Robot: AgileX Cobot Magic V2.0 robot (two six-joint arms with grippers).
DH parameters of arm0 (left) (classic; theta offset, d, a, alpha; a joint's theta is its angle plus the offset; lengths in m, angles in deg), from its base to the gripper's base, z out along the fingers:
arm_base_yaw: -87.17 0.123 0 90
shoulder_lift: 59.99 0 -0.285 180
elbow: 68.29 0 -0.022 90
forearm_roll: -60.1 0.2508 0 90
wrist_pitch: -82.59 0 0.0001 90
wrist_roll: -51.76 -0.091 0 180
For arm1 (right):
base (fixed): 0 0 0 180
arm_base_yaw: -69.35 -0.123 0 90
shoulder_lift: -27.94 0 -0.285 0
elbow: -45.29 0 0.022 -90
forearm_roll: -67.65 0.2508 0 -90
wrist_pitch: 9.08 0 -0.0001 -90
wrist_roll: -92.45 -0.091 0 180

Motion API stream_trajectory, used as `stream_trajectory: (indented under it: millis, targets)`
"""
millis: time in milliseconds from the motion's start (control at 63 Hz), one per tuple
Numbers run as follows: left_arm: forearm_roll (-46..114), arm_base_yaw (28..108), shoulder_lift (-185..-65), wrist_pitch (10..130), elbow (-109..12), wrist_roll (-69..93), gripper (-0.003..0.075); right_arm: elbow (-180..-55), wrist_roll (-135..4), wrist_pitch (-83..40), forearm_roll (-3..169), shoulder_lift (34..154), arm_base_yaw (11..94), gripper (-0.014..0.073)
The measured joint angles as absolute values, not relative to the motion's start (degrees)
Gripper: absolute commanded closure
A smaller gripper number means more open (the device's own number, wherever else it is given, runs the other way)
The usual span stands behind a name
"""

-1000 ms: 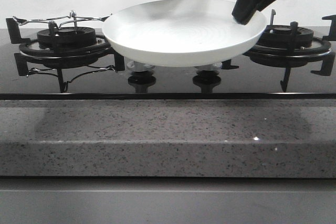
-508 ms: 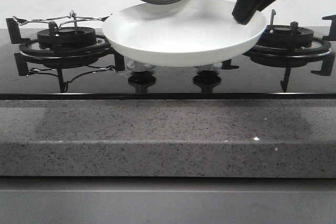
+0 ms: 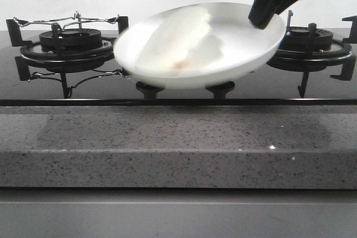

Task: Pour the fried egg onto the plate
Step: 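Swing the pan over the raised plate and flip it to drop the egg, then return the empty pan to its burner with the left gripper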

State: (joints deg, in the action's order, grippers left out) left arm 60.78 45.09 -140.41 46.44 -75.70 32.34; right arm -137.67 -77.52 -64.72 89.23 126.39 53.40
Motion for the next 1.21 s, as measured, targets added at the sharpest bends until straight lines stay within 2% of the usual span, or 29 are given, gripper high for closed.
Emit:
stream_trajectory:
  millis: [143,286,444,571,683,857,1032,1206]
  targets:
    - [60.68,45.09,-140.41,46.97,-75.70,36.58,0.0741,-137.67,-77.52,-64.72,89.50,126.35,53.40,0.0701]
    - [60.10,48.44,-140.41,48.97,-75.70,44.43,0.0741,-137.67,-77.52,-64.72,89.50,126.35,53.40,0.0701]
    - [52.23,58.88,-140.41,52.04,-75.70,48.67,0.0740,-137.67,-77.52,-64.72,89.50,126.35,53.40,0.0701]
    - [35.46,70.95,-140.54,54.18,-74.31,47.95,0.0739,-137.67,-77.52,-64.72,89.50,126.35,53.40,0.0701]
    - [18.68,80.68,-141.79,52.91,-71.93,41.03,0.0739,-137.67,-77.52,-64.72,89.50,126.35,53.40,0.0701]
    - [-9.78,95.75,-147.48,42.78,-66.84,26.61,0.0739,-137.67,-77.52,-64.72,89.50,126.35,53.40,0.0701]
    - [-19.59,103.65,-152.81,38.72,-63.66,22.95,0.0741,-137.67,-77.52,-64.72,89.50,126.35,53.40,0.0701]
    - [-21.31,106.55,-157.16,36.15,-63.30,22.47,0.0741,-137.67,-77.52,-64.72,89.50,126.35,53.40,0.0701]
